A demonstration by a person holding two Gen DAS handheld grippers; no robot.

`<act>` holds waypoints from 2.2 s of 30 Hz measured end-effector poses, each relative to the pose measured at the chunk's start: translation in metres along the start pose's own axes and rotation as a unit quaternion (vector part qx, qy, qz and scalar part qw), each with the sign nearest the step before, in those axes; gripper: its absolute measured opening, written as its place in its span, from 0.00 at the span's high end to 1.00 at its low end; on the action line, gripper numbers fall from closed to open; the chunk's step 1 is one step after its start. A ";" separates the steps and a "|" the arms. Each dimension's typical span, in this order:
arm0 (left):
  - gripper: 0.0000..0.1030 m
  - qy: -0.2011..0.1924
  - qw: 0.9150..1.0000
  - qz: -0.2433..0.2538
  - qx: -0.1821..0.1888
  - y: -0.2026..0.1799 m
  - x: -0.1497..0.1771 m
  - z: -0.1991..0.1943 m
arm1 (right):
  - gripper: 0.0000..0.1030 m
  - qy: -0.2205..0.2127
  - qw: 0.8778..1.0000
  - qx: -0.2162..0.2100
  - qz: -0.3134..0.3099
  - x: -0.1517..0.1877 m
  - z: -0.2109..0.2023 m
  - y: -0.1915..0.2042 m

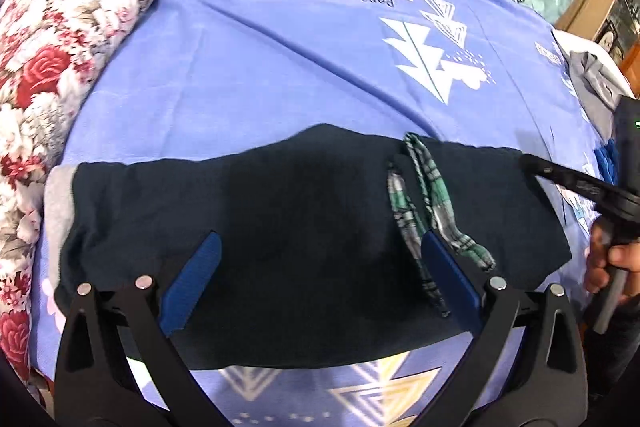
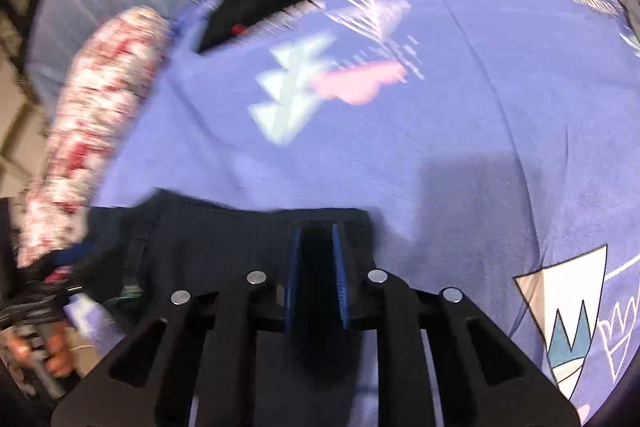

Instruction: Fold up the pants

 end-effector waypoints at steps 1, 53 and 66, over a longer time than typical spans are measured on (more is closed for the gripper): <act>0.02 0.003 1.000 0.000 0.003 -0.002 -0.001 0.001 | 0.87 -0.004 1.000 -0.002 -0.003 0.001 -0.002 0.000; 0.02 0.067 0.996 -0.036 0.054 -0.008 0.007 0.049 | 0.72 0.024 0.998 -0.024 -0.052 0.014 0.002 0.006; 0.02 0.018 0.997 -0.066 0.048 0.020 0.016 -0.007 | 0.51 -0.003 0.996 -0.077 -0.045 0.028 -0.051 0.001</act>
Point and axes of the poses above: each gripper's, at about its wrist camera, not at the fingertips, and z roughly the way its jaws point, y to its left, x to its underside, the point moved 2 cm from there along z, roughly the way its jaws point, and after that the axes turned 14 degrees about z, right-handed, at the moved point
